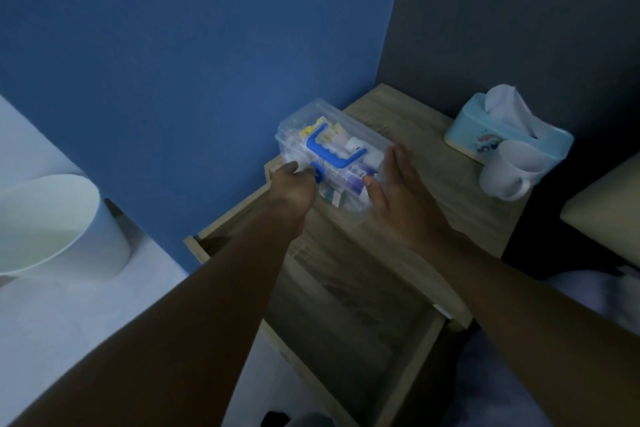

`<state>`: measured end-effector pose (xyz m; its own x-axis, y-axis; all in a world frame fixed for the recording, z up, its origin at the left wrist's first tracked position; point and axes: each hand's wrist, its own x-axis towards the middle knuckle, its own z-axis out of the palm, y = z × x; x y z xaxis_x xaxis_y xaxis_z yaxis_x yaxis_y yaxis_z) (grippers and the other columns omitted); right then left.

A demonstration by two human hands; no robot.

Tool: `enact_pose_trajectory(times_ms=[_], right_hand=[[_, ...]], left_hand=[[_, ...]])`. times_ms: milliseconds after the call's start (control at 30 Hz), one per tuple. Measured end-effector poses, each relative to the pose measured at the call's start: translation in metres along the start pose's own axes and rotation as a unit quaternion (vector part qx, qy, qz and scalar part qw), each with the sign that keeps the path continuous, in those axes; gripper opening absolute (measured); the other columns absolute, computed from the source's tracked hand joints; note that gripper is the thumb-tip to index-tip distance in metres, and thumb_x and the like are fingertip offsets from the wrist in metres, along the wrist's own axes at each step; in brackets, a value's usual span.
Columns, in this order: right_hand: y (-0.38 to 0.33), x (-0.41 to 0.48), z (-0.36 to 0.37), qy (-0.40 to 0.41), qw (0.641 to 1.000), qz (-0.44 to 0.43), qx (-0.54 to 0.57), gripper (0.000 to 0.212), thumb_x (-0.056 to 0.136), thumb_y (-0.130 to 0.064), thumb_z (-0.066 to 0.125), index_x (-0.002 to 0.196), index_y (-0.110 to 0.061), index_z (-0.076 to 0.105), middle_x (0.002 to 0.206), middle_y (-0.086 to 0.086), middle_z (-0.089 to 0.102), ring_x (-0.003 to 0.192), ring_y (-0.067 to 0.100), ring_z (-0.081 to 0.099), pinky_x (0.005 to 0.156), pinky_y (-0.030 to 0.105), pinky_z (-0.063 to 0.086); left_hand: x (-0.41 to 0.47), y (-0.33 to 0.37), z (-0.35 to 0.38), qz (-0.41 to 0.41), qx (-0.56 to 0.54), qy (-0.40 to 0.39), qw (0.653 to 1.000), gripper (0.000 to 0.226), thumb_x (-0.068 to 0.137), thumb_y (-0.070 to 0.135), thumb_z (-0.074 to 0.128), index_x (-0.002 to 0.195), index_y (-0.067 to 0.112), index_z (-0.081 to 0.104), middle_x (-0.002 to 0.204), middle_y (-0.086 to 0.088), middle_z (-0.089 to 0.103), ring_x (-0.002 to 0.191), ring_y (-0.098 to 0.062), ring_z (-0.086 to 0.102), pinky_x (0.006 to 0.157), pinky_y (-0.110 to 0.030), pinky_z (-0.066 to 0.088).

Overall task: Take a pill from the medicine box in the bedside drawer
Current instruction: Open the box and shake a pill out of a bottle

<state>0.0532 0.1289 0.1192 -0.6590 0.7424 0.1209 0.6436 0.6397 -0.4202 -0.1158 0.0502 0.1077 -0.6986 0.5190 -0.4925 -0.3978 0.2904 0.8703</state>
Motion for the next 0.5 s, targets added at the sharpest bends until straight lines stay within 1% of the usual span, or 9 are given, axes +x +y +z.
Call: enact_pose_trajectory(times_ms=[100, 167, 233, 333, 500], right_hand=[[0.003, -0.002, 0.003, 0.031, 0.998, -0.022, -0.04, 0.075, 0.099, -0.053, 0.028, 0.155, -0.005, 0.014, 0.163, 0.014, 0.013, 0.152, 0.026, 0.015, 0.114, 0.039, 0.037], [0.003, -0.002, 0.005, 0.044, 0.997, -0.03, -0.06, 0.075, 0.099, -0.052, 0.03, 0.154, -0.003, 0.017, 0.162, 0.016, 0.017, 0.151, 0.027, 0.019, 0.113, 0.039, 0.039], [0.003, -0.002, 0.005, 0.046, 0.996, -0.032, -0.063, 0.076, 0.098, -0.052, 0.029, 0.154, -0.003, 0.018, 0.162, 0.017, 0.019, 0.15, 0.028, 0.02, 0.113, 0.041, 0.04], [0.003, -0.003, 0.005, 0.044, 0.997, -0.036, -0.061, 0.075, 0.098, -0.052, 0.029, 0.154, -0.002, 0.019, 0.162, 0.018, 0.019, 0.15, 0.029, 0.021, 0.112, 0.044, 0.042], [0.003, -0.002, 0.005, 0.051, 0.997, -0.039, -0.052, 0.073, 0.099, -0.049, 0.033, 0.154, -0.002, 0.017, 0.162, 0.018, 0.017, 0.151, 0.029, 0.017, 0.112, 0.045, 0.042]], left_hand=[[0.003, -0.003, 0.007, 0.005, -0.003, 0.003, 1.0, 0.059, 0.088, 0.036, 0.066, 0.141, 0.019, 0.047, 0.138, -0.012, 0.056, 0.12, -0.028, 0.059, 0.101, -0.046, 0.05], [0.006, -0.007, 0.01, 0.0, -0.015, 0.014, 1.0, 0.057, 0.086, 0.039, 0.068, 0.136, 0.02, 0.051, 0.133, -0.01, 0.059, 0.115, -0.027, 0.062, 0.098, -0.045, 0.053], [0.008, -0.011, 0.012, -0.004, -0.033, 0.028, 0.999, 0.053, 0.084, 0.042, 0.071, 0.13, 0.02, 0.056, 0.125, -0.008, 0.062, 0.11, -0.024, 0.064, 0.095, -0.042, 0.055], [0.01, -0.016, 0.013, 0.0, -0.065, 0.035, 0.997, 0.05, 0.081, 0.041, 0.074, 0.121, 0.015, 0.06, 0.115, -0.005, 0.066, 0.105, -0.021, 0.066, 0.093, -0.039, 0.057], [0.01, -0.022, 0.014, 0.03, -0.101, 0.024, 0.994, 0.041, 0.084, 0.036, 0.073, 0.114, 0.009, 0.064, 0.106, -0.005, 0.069, 0.101, -0.019, 0.068, 0.09, -0.037, 0.058]])
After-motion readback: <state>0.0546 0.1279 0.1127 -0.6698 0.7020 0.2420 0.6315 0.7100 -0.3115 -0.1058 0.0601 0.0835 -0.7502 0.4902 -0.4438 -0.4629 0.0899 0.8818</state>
